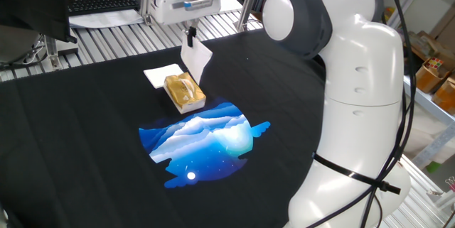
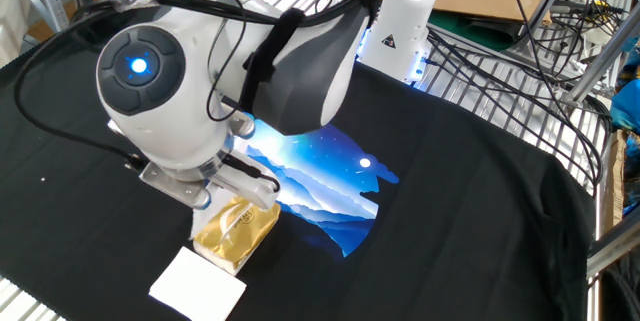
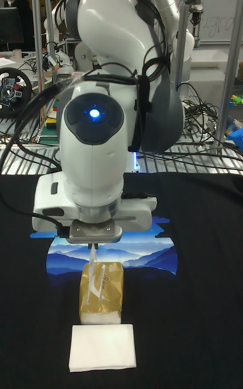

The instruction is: Pull out a napkin

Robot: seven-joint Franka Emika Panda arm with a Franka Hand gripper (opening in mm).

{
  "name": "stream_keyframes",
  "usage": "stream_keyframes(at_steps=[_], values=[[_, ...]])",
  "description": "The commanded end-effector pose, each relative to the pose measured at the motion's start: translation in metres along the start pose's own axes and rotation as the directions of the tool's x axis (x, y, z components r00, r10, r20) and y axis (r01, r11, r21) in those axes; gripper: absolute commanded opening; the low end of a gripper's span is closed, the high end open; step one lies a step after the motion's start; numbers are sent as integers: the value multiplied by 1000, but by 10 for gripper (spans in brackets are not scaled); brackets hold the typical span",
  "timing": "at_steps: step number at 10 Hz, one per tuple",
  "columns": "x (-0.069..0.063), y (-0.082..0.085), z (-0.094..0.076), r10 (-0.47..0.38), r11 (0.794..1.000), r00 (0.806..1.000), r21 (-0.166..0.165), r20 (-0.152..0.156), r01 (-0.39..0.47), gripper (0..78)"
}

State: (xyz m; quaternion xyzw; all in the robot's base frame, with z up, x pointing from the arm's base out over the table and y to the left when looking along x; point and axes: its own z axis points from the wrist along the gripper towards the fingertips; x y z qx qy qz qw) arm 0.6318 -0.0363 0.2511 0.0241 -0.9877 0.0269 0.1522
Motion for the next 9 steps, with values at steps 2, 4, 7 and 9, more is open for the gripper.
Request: stream_keyframes(at_steps=[2,4,7,9], values=[[-6,-23,-8,-33,999,999,36,10,33,11],[-6,-38,0,-44,999,999,33,12,43,11],[-2,-59,10,-52,998,997,34,51,50,11],[-3,-65,7,-48,998,997,31,61,46,11]])
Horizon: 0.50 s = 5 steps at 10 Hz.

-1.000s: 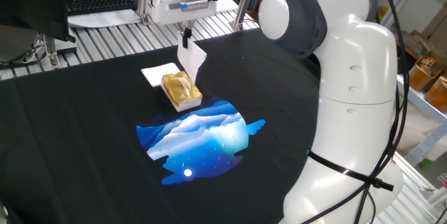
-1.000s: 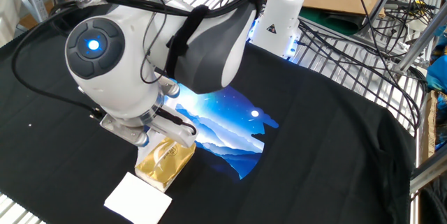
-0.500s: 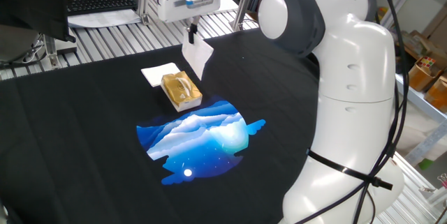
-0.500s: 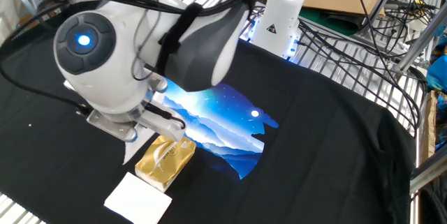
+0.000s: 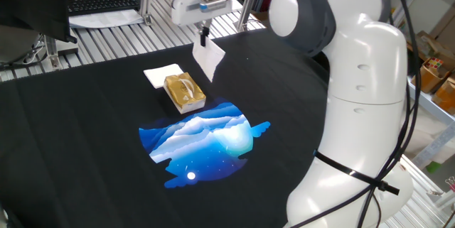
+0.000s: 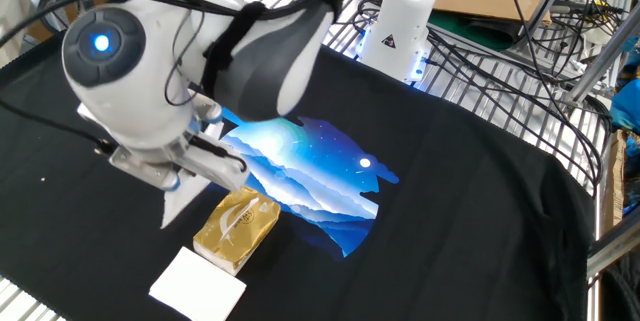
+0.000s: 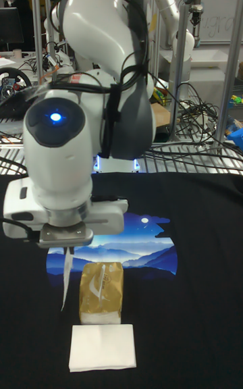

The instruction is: Pull out a napkin

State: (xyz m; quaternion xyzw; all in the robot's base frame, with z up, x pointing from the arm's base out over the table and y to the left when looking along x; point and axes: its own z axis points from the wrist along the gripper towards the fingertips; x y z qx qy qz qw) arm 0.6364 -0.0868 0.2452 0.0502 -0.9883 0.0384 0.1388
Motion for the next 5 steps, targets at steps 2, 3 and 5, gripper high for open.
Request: stream_keyframes(at_steps=[2,3,5], values=[[1,-25,-6,12,999,999,-40,47,-10,11],[-1,-32,-7,20,998,998,-60,64,-17,11],[-1,-37,-7,22,998,997,-53,78,-18,11]])
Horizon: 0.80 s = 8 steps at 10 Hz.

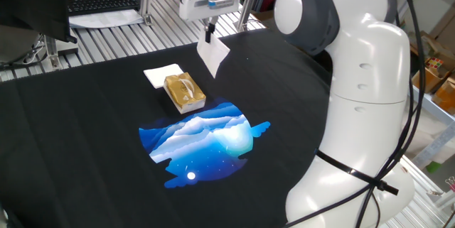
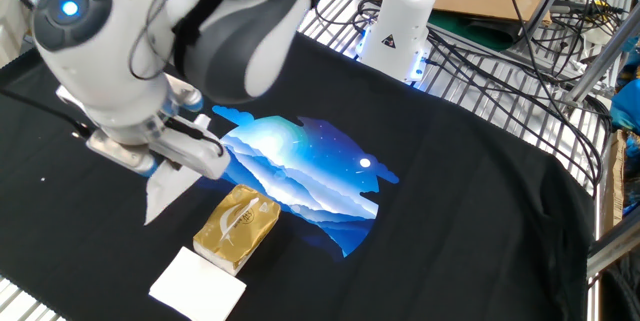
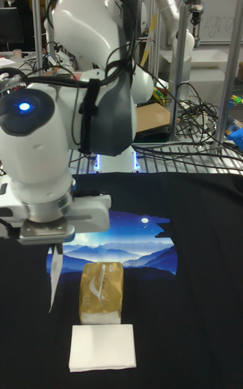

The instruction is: Pull out a napkin

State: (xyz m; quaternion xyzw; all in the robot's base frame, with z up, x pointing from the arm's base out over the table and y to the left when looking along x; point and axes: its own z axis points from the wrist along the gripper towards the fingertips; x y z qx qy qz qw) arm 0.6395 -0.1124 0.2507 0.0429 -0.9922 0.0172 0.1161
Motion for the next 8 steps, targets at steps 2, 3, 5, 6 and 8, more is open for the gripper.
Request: stream_keyframes(at_steps=[2,3,5,6,8], values=[[-3,-11,-4,7,1000,1000,-11,30,-7,11],[-3,-11,-4,11,1000,999,-11,31,-11,11],[-3,-11,-4,16,1000,999,-16,52,-15,11],[-3,-11,-4,15,1000,997,-16,72,-14,11],[-3,-11,-4,13,999,996,-31,94,-10,11]])
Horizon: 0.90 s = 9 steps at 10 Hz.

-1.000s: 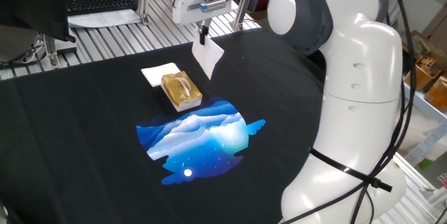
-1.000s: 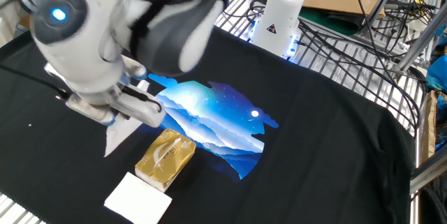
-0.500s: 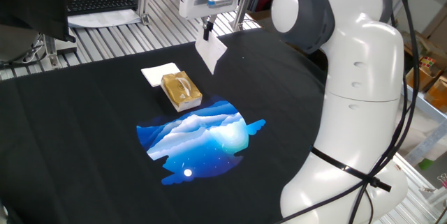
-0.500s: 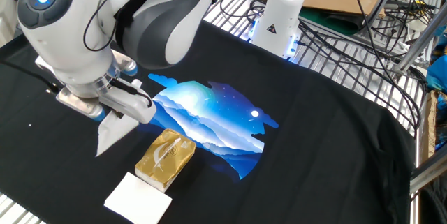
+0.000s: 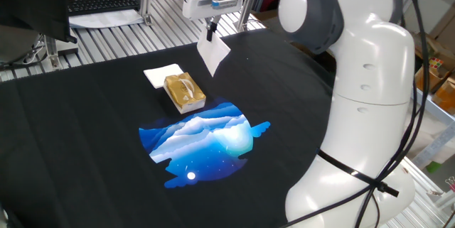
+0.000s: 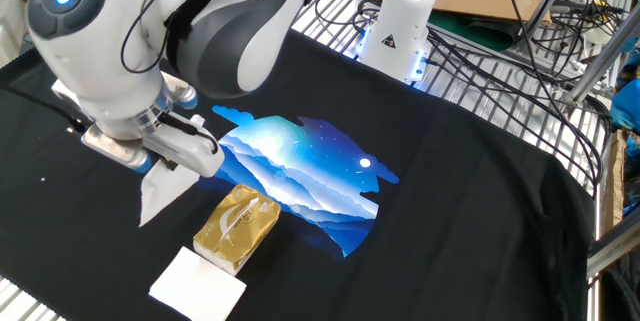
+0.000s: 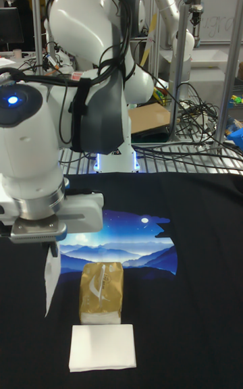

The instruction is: Pull out a napkin

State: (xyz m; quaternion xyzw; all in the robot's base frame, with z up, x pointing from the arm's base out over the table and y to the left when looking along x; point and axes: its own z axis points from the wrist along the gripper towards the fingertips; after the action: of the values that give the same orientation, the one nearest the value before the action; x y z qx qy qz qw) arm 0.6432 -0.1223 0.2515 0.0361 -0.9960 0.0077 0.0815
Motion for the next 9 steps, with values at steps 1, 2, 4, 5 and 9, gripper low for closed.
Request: stream_keyframes(at_steps=[1,2,4,5,9], values=[[0,-1,-3,-7,1000,1000,-16,26,8,11],[0,-1,-3,-16,1000,1000,-13,26,16,11],[2,-7,-3,-24,1000,1000,-12,20,24,11],[7,-18,1,-39,999,999,-14,18,40,11],[24,-50,16,-74,997,997,-14,29,74,11]])
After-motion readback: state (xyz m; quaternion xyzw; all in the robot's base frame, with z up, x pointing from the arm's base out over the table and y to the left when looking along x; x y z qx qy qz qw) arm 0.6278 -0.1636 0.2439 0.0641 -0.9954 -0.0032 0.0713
